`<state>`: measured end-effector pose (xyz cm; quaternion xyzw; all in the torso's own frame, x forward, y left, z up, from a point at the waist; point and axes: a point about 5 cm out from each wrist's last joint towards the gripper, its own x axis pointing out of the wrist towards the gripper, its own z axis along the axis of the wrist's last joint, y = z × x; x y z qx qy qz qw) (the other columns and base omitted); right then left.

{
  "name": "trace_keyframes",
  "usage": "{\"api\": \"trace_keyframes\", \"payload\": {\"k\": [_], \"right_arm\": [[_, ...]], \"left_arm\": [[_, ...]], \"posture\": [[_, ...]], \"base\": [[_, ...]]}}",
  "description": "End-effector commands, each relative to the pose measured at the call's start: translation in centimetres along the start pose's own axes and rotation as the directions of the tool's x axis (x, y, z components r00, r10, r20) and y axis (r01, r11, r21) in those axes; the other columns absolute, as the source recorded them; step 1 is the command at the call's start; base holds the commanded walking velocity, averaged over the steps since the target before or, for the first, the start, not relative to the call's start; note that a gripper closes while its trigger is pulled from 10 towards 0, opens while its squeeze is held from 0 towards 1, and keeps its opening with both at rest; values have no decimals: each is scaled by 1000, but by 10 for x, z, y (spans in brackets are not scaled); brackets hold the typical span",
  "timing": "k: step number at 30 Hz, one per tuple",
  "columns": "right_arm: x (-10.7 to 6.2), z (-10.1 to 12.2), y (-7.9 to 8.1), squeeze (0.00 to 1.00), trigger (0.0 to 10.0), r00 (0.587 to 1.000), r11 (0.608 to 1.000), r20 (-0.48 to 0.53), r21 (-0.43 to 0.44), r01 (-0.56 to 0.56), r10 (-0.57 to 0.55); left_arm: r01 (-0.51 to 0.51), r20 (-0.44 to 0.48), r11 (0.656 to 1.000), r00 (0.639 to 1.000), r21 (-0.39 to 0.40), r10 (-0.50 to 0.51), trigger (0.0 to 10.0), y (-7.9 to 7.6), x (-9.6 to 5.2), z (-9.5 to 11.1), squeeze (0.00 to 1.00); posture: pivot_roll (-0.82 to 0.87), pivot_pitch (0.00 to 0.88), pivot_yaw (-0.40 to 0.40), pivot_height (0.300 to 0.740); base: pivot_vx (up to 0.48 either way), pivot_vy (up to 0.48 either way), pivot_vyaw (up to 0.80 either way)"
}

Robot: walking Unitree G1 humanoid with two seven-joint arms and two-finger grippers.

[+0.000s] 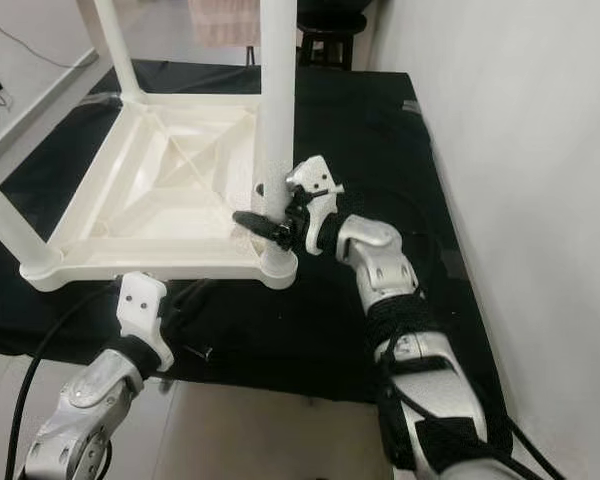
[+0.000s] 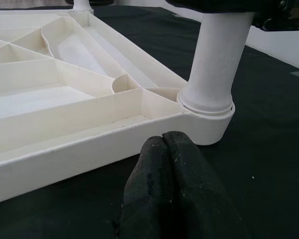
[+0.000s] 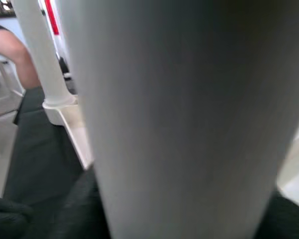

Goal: Building children table

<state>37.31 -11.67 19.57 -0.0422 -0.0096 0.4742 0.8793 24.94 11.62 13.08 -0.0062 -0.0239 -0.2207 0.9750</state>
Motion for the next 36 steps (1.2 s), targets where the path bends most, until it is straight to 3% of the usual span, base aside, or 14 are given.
{"api": "trace_keyframes", "payload": {"k": [1,5,8,11,12,13,14,16,19,20,23,24,25,36], "right_arm": [[5,2,2,0,0,1000,1000,6,3,-20,20],[2,-6,2,0,0,1000,999,-8,32,1,0],[1,-28,3,0,0,983,987,-95,23,158,-155],[1,-33,3,0,0,972,978,-117,13,206,-204],[-3,-44,1,0,0,881,892,-162,6,452,-445],[-2,-54,17,0,0,842,849,-184,63,525,-507],[-2,-54,17,0,0,842,849,-184,63,525,-507],[10,-53,49,0,0,831,822,-161,135,554,-533],[30,-44,59,0,0,881,871,-123,135,472,-458],[34,-43,60,0,10000,889,881,-118,128,455,-442],[42,-35,58,0,10000,895,886,-87,127,446,-438],[48,-28,59,94,10000,916,906,-45,136,400,-398],[53,-21,61,1000,10000,929,919,-13,140,369,-371],[66,4,63,1000,10000,933,920,80,217,328,-351]], "left_arm": [[-1,-13,1000,1000,-2,1,10000,0,-2,-2,0],[-1,-12,1000,1000,-5,1,10000,0,-4,-1,0],[-2,-12,1000,1000,-8,2,10000,1,-5,-1,0],[-2,-12,1000,1000,-8,2,10000,1,-6,0,0],[-3,-11,1000,1000,-9,3,10000,1,-6,0,0],[-3,-11,1000,1000,-10,3,10000,2,-5,0,0],[-3,-11,1000,1000,-10,3,10000,2,-5,0,0],[-3,-12,1000,1000,-9,3,10000,2,-3,0,0],[5,-14,1000,1000,-6,-5,10000,2,-1,-1,0],[7,-14,1000,1000,-4,-7,10000,2,0,-1,0],[1,-11,1000,1000,-3,-1,10000,2,0,-1,0],[-7,-7,1000,1000,-4,7,10000,2,1,-1,0],[-14,-3,1000,1000,-7,14,10000,2,1,-1,0],[-20,9,1000,1000,-14,20,10000,-3,4,0,0]], "posture": [[134,83,-42,740],[128,92,-41,740],[113,98,-47,740],[113,98,-47,740],[109,100,-45,740],[116,107,-41,740],[116,107,-41,740],[98,89,-27,740],[109,85,-34,740],[109,85,-34,740],[110,82,-41,740],[113,81,-56,740],[113,80,-58,740],[88,85,-67,740]], "base": [[0,0,0],[0,0,0],[0,0,0],[0,0,0],[0,0,0],[0,0,0],[0,0,0],[0,0,0],[0,0,0],[0,0,0],[0,0,0],[0,0,0],[0,0,0],[0,0,0]]}}
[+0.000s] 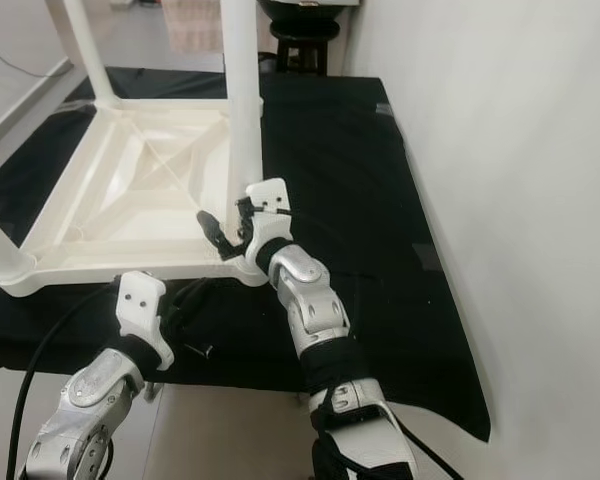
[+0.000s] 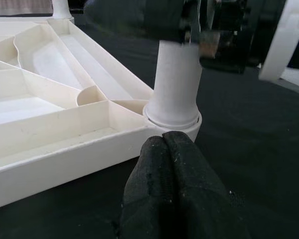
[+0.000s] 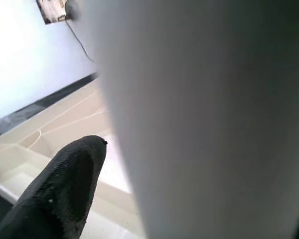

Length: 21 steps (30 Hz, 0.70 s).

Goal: Building children table

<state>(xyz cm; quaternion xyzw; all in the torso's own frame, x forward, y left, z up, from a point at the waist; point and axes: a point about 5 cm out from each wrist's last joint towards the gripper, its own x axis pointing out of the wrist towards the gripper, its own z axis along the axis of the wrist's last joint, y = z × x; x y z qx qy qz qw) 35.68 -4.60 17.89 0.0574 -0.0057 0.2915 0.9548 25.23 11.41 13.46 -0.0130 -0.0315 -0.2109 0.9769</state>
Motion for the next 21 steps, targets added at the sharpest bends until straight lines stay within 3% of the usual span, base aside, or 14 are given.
{"api": "trace_keyframes", "payload": {"k": [1,6,7,8,9,10,13,15,16,17,21], "right_arm": [[10,14,16,1000,10000,998,998,48,41,-51,49],[3,9,12,1000,10000,998,998,40,40,-54,53],[-6,0,5,816,10000,999,999,10,31,-44,44],[-6,0,5,816,10000,999,999,10,31,-44,44],[-10,-4,1,153,10000,1000,999,-3,22,-31,31],[-14,-6,-3,0,10000,1000,1000,-11,11,-15,15],[-19,-8,-10,0,10000,1000,1000,-17,4,14,-14],[-28,-12,-25,0,10000,997,997,-27,-23,78,-78],[-28,-12,-25,0,10000,997,997,-27,-23,78,-78],[-35,-15,-37,0,10000,990,989,-31,-42,139,-141],[-39,-18,-42,0,10000,982,982,-37,-47,182,-184]], "left_arm": [[-2,-9,1000,1000,1,2,10000,-3,0,-3,0],[-21,-6,999,1000,26,21,10000,1,0,-1,0],[-57,0,997,998,47,57,10000,7,1,2,0],[-57,0,997,998,47,57,10000,7,1,2,0],[-68,2,996,998,57,68,10000,9,1,2,0],[-72,1,995,997,63,72,10000,10,1,3,0],[-76,-2,994,997,72,76,10000,13,1,3,0],[-109,-1,992,994,64,109,10000,19,2,4,0],[-109,-1,992,994,64,109,10000,19,2,4,0],[-134,-1,989,991,66,135,10000,24,2,5,0],[-140,-4,987,990,78,140,10000,25,2,5,0]], "posture": [[83,90,-61,740],[75,98,-51,740],[74,99,-47,740],[74,99,-47,740],[72,100,-43,740],[71,100,-40,740],[68,100,-35,740],[65,99,-22,740],[65,99,-22,740],[66,98,-15,740],[68,98,-13,740]], "base": [[0,0,0],[0,0,0],[0,0,0],[0,0,0],[0,0,0],[0,0,0],[0,0,0],[0,0,0],[0,0,0],[0,0,0],[0,0,0]]}}
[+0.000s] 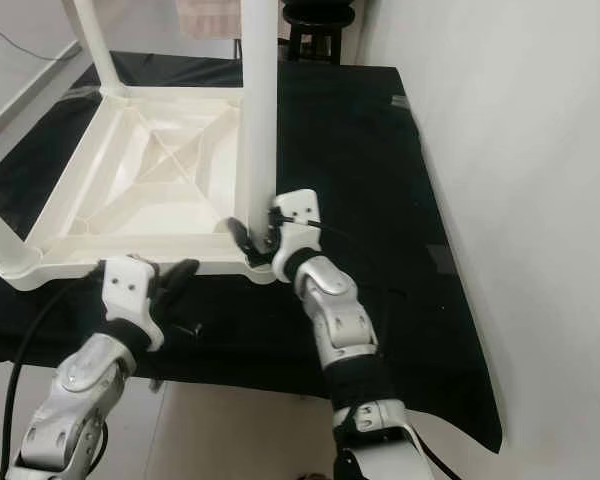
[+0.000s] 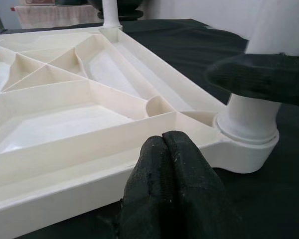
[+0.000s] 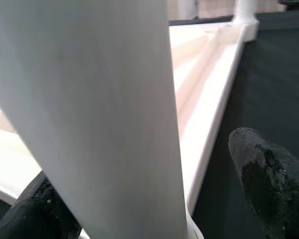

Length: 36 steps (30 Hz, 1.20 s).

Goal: Building children table

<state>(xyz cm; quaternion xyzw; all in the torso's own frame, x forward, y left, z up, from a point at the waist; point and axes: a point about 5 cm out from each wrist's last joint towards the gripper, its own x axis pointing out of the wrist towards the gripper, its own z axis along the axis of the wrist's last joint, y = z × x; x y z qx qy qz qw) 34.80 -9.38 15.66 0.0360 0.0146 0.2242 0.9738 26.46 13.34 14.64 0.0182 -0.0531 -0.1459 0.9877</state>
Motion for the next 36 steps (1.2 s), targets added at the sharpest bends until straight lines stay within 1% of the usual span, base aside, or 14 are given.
{"api": "trace_keyframes", "payload": {"k": [1,4,7,14,18,25,31,36], "right_arm": [[-3,-2,-6,0,10000,999,999,3,-10,42,-42],[-3,-4,-6,0,10000,999,999,-2,-13,49,-49],[-4,-5,-5,0,10000,999,999,-6,-13,52,-53],[-4,-5,-5,0,10000,999,999,-6,-13,52,-53],[-3,-6,-1,0,10000,999,999,-11,-9,51,-52],[-2,-5,0,0,10000,998,998,-12,-16,59,-59],[-1,-5,2,0,10000,997,997,-15,-27,72,-73],[1,-5,7,0,10000,997,997,-19,-28,78,-79]], "left_arm": [[-10,-40,1000,999,5,10,10000,2,-2,-7,0],[-24,-57,1000,998,-5,24,10000,4,-2,-10,0],[-17,-76,1000,997,4,18,10000,4,-2,-11,0],[-17,-76,1000,997,4,18,10000,4,-2,-11,0],[-9,-85,1000,996,18,11,10000,5,0,-14,0],[-14,-84,1000,996,21,15,10000,5,0,-15,0],[-12,-79,999,997,30,15,10000,5,1,-14,0],[-8,-79,999,997,37,11,10000,5,1,-15,0]], "posture": [[68,98,-13,740],[74,97,-13,740],[80,96,-14,740],[80,96,-14,740],[82,87,-13,740],[83,80,-17,740],[83,75,-16,740],[84,69,-18,740]], "base": [[0,0,0],[0,0,0],[0,480,0],[0,480,0],[0,480,0],[0,480,0],[0,0,0],[0,0,0]]}}
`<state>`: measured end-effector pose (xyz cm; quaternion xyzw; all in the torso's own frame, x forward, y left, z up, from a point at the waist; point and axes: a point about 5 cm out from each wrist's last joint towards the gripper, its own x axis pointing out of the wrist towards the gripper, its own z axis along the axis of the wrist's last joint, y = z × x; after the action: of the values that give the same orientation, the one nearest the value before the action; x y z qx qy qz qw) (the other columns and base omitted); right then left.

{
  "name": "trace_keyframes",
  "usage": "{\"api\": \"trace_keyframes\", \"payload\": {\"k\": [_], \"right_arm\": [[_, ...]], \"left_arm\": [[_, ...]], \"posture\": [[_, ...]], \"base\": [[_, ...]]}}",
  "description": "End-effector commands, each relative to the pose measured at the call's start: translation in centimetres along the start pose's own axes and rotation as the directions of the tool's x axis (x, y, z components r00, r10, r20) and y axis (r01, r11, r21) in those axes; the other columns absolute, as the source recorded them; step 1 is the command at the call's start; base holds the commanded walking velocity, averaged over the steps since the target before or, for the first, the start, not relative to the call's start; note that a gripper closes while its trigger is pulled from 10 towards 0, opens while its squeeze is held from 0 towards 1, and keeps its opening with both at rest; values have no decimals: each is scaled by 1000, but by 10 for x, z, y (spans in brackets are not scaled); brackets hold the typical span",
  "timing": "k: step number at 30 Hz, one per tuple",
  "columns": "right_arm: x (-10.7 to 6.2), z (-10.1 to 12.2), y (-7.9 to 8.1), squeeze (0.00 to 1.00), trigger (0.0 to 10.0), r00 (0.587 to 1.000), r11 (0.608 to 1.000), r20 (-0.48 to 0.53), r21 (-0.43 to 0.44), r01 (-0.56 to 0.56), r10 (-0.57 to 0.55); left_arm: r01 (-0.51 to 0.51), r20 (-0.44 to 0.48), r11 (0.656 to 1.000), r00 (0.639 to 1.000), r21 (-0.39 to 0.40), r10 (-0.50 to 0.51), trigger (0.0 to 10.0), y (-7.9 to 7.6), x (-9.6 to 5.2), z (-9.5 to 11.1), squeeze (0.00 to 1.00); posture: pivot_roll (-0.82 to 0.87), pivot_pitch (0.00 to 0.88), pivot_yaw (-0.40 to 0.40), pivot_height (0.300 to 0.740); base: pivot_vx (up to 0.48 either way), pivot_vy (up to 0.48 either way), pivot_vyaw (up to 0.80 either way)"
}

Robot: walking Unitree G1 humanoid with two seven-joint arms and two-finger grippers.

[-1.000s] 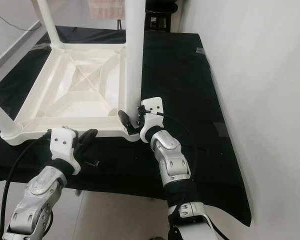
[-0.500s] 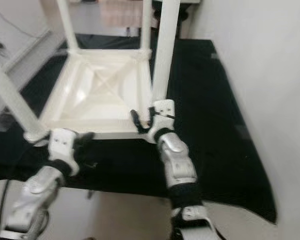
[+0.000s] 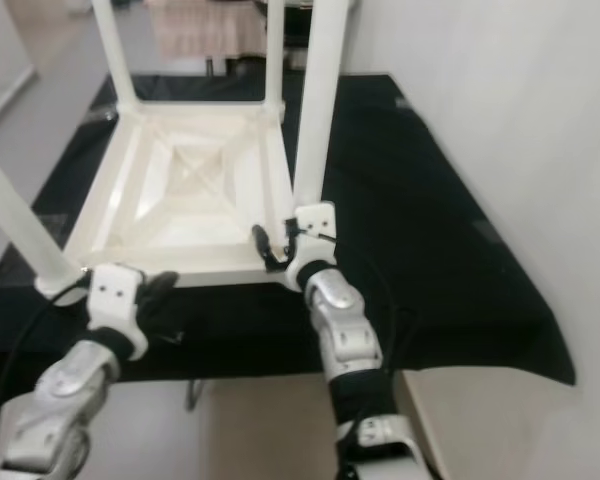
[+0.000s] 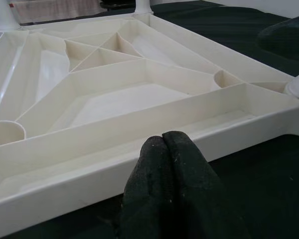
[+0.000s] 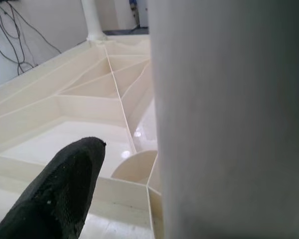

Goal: Building children table

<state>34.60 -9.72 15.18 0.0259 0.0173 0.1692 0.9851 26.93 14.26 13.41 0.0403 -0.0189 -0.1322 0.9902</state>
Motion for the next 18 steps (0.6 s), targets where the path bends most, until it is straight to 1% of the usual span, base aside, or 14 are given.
{"api": "trace_keyframes", "payload": {"k": [1,8,11,13,14,15,17,18], "right_arm": [[3,0,11,0,10000,999,999,-15,-9,-35,35],[6,-2,13,0,10000,999,999,-23,-16,-28,28],[19,4,10,0,10000,1000,1000,-11,-27,9,-10],[19,4,10,0,10000,1000,1000,-11,-27,9,-10],[24,7,8,0,10000,1000,999,-9,-22,25,-26],[24,7,8,0,10000,1000,999,-9,-22,25,-26],[36,13,8,0,10000,999,999,-10,-3,51,-51],[36,13,8,0,10000,999,999,-10,-3,51,-51]], "left_arm": [[15,-4,1000,1000,3,-15,10000,-5,0,-2,0],[14,0,1000,1000,4,-14,10000,-6,1,-1,0],[16,3,1000,1000,2,-16,10000,-6,2,0,0],[16,3,1000,1000,2,-16,10000,-6,2,0,0],[16,4,1000,1000,2,-16,10000,-7,2,0,0],[16,4,1000,1000,2,-16,10000,-7,2,0,0],[16,6,1000,1000,1,-16,10000,-8,1,1,0],[16,6,1000,1000,1,-16,10000,-8,1,1,0]], "posture": [[84,69,-18,740],[88,76,-23,740],[91,81,-22,740],[91,81,-22,740],[96,82,-24,740],[96,82,-24,740],[117,92,-38,740],[117,92,-38,740]], "base": [[0,0,0],[0,0,0],[0,0,0],[0,0,0],[0,0,0],[0,0,0],[0,0,0],[0,0,0]]}}
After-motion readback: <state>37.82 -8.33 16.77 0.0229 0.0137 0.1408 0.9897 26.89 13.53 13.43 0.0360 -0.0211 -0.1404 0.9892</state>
